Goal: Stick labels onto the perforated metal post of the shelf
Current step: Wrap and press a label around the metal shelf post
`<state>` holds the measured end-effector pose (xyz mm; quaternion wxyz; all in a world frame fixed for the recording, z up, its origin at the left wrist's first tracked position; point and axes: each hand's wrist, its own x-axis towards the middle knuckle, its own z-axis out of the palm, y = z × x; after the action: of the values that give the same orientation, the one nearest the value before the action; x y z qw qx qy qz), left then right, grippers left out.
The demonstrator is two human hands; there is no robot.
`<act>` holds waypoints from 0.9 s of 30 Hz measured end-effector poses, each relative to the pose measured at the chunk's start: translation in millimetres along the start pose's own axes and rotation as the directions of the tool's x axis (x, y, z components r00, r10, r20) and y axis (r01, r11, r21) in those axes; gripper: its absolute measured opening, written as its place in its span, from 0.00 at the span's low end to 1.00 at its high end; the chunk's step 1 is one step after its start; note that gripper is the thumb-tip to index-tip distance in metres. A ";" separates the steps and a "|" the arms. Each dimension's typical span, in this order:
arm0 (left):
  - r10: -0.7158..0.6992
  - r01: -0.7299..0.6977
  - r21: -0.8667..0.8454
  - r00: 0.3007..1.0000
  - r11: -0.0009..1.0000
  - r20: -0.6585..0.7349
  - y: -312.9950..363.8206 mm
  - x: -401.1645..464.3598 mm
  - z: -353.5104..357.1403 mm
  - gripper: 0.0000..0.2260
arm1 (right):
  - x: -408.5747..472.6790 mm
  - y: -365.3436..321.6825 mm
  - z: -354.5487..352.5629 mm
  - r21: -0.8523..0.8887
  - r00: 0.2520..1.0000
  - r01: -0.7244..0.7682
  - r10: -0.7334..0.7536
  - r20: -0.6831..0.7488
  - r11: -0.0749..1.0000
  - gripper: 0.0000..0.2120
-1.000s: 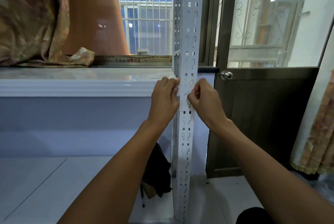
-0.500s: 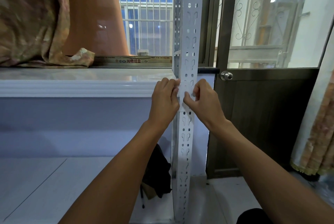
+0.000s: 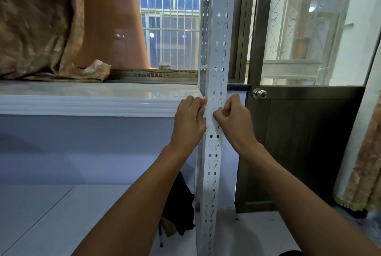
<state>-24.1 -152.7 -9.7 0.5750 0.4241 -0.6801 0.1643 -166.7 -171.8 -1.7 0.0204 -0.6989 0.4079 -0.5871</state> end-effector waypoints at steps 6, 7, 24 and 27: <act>0.001 -0.001 -0.015 1.000 1.000 -0.010 0.2 -0.7 1.4 0.10 | -1.4 -3.5 -1.9 -0.019 0.999 0.051 -0.052 -0.001 0.998 0.14; -0.001 0.001 -0.017 1.000 1.000 -0.006 -0.1 -0.4 1.6 0.10 | -0.5 -2.0 -1.4 -0.023 0.999 0.053 -0.053 0.000 0.998 0.13; 0.087 -0.114 0.168 0.984 0.979 0.158 -1.8 -41.0 9.9 0.32 | -35.4 33.2 -7.8 -0.418 0.892 0.430 -0.448 0.059 0.800 0.09; 0.119 -0.160 0.198 0.971 0.967 0.205 -8.8 -66.3 16.0 0.33 | -26.3 25.3 -12.1 -0.384 0.927 0.367 -0.368 0.075 0.847 0.16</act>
<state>-29.0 -143.5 -77.6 0.4450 0.4478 -0.7392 0.2348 -190.1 -167.6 -31.9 -0.2325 -0.7534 0.3756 -0.4871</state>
